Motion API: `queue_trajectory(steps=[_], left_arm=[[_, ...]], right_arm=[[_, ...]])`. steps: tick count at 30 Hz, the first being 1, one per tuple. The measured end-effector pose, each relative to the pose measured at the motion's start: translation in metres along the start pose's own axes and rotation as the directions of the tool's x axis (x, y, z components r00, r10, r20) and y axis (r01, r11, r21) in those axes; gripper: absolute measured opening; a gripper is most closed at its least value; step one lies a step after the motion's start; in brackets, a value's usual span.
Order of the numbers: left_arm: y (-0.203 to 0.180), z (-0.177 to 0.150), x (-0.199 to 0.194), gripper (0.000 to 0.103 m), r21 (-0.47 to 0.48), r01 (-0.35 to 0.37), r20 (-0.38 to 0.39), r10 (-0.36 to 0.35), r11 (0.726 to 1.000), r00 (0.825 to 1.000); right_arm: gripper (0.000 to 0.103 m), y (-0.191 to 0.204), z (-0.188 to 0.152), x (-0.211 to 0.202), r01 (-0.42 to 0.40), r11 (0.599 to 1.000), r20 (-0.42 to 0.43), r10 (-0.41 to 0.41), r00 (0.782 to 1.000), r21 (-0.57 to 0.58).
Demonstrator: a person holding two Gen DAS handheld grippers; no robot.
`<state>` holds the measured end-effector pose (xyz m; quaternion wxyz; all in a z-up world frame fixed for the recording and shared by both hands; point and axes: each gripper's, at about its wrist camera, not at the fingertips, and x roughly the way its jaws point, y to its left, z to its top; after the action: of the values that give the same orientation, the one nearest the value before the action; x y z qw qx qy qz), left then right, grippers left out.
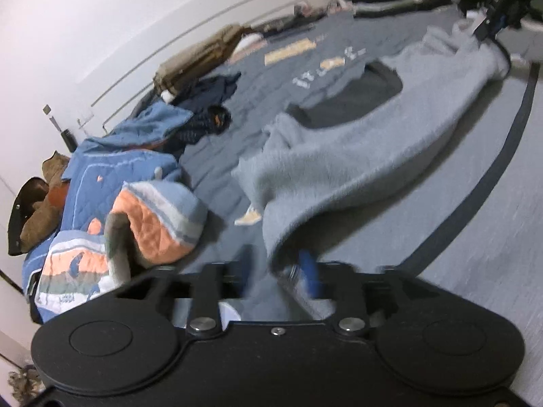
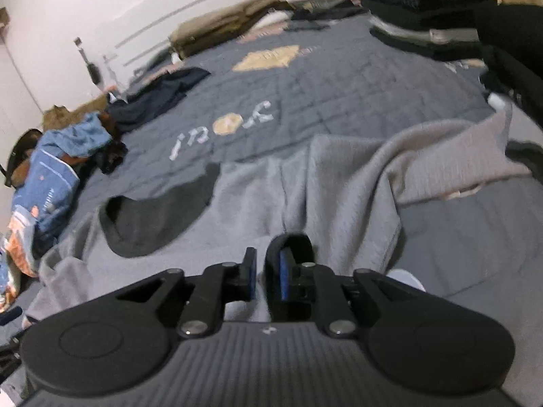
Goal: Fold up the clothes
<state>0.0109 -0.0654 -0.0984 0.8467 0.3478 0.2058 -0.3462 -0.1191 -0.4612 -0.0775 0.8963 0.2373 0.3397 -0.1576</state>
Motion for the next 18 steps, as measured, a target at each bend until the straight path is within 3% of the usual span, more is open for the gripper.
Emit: queue_trajectory(steps=[2,5,8,18], left_arm=[[-0.002,0.002,-0.002,0.052,0.006,-0.001,0.021,0.000,1.000,1.000],[-0.004,0.005,-0.006,0.052,-0.002,0.000,0.056,0.001,1.000,0.998],[-0.007,0.007,-0.009,0.060,-0.015,0.009,0.090,-0.007,1.000,0.996],[-0.032,0.019,-0.003,0.061,0.007,0.080,0.118,-0.080,0.997,0.990]], right_arm=[[0.039,0.003,0.002,-0.005,-0.012,1.000,0.010,0.012,1.000,-0.013],[0.047,0.008,0.006,-0.012,-0.029,0.999,0.025,0.030,0.999,-0.033],[0.048,0.012,0.010,-0.020,-0.046,0.998,0.039,0.048,0.998,-0.054],[0.048,-0.012,-0.009,-0.011,-0.004,0.998,-0.063,0.000,0.998,-0.064]])
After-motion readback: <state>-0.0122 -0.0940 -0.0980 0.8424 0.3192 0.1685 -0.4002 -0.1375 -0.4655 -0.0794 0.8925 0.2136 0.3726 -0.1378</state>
